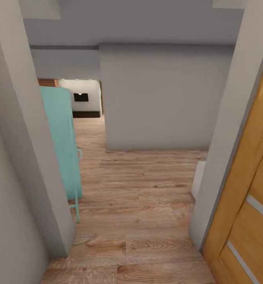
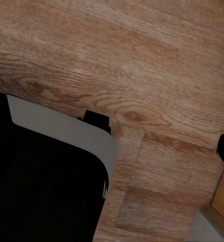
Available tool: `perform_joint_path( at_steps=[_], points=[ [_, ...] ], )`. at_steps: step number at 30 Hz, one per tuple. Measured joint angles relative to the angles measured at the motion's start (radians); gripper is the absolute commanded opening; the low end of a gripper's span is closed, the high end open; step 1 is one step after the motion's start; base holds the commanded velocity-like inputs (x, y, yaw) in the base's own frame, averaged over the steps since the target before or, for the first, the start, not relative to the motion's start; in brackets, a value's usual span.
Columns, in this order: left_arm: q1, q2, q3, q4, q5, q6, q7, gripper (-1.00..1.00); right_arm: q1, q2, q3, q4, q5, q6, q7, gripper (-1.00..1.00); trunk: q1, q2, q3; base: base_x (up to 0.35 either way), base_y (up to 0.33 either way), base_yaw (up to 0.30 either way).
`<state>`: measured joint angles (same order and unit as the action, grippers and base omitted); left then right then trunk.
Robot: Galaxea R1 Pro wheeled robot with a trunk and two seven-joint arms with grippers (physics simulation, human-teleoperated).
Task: Move the two storage containers from the living room to the garage. In the garage, place one container on the floor and stack the other container on top of it (either order is fine).
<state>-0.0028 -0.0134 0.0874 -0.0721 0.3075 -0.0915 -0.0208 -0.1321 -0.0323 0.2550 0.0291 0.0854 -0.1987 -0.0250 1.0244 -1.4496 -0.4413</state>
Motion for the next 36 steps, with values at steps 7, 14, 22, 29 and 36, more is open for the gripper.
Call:
perform_joint_path(
  at_steps=[7,14,22,29,36],
  points=[
    [0.0,0.0,0.0,0.0,0.0,0.0,0.0,1.0,0.0,0.0,-0.001,0.0,0.001,-0.001,0.0,1.0,0.0,0.0,0.0,0.322,0.0,0.0],
    [0.0,0.0,0.001,0.0,0.0,-0.001,0.0,1.0,0.0,-0.001,0.0,0.0,0.001,-0.001,0.0,1.0,0.0,0.0,0.0,0.322,0.0,0.0],
    [0.0,0.0,0.0,0.0,0.0,-0.001,0.0,1.0,0.0,-0.001,0.001,0.0,-0.001,-0.002,0.0,1.0,0.0,0.0,0.0,0.322,0.0,0.0],
    [0.0,0.0,0.0,0.0,0.0,0.0,0.0,1.0,0.0,-0.001,0.0,0.0,0.0,-0.002,-0.004,1.0,0.0,0.0,0.0,0.322,0.0,0.0],
    [0.0,0.0,0.0,0.0,-0.001,-0.001,0.0,1.0,0.0,-0.002,0.0,0.0,0.001,-0.002,-0.005,1.0,0.0,0.0,0.0,0.322,0.0,0.0]
  ],
)
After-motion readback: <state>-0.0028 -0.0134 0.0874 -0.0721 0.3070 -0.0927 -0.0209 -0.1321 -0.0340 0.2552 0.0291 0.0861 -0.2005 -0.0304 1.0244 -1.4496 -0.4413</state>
